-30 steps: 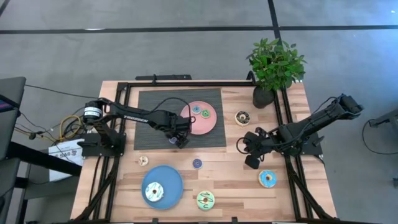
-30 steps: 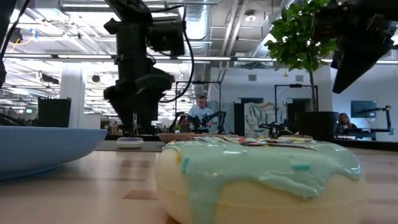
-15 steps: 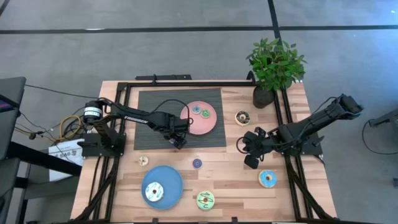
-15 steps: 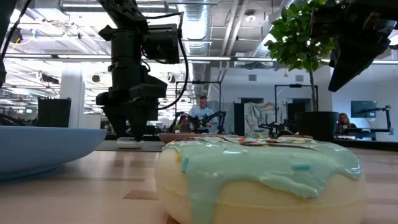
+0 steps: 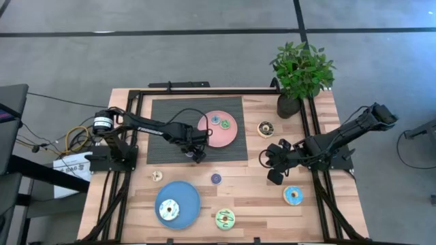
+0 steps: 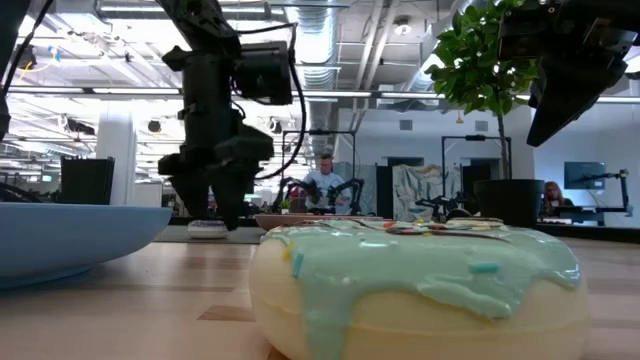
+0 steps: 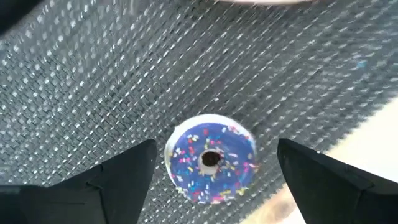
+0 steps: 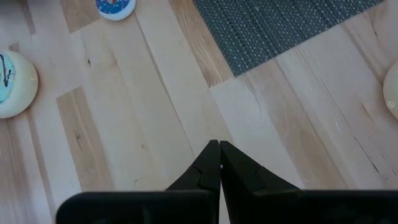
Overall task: Pick & Place donuts
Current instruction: Put the top small blue donut on the pink plate
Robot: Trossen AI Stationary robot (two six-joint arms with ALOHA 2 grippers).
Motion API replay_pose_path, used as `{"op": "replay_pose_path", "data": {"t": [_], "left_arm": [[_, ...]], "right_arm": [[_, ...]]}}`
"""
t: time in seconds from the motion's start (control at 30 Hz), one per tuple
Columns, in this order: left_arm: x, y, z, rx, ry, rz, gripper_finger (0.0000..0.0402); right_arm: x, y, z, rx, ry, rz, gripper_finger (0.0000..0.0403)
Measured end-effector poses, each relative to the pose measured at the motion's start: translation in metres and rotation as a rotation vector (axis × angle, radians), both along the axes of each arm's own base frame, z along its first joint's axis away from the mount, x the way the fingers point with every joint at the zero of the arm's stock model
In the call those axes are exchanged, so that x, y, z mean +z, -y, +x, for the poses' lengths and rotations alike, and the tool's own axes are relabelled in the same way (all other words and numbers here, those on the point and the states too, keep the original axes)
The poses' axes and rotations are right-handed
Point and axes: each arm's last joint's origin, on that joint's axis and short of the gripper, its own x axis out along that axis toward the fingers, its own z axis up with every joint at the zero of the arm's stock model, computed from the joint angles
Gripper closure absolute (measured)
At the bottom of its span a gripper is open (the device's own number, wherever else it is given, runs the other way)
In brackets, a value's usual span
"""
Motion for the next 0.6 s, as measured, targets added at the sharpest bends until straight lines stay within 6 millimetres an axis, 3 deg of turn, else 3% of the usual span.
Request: {"op": "replay_pose_path", "data": {"t": [0.6], "left_arm": [[-0.0088, 0.0017, 0.0028, 0.014, -0.016, -0.025, 0.0072]], "right_arm": [[0.0003, -0.0003, 0.0005, 0.001, 0.004, 0.004, 0.0402]]}}
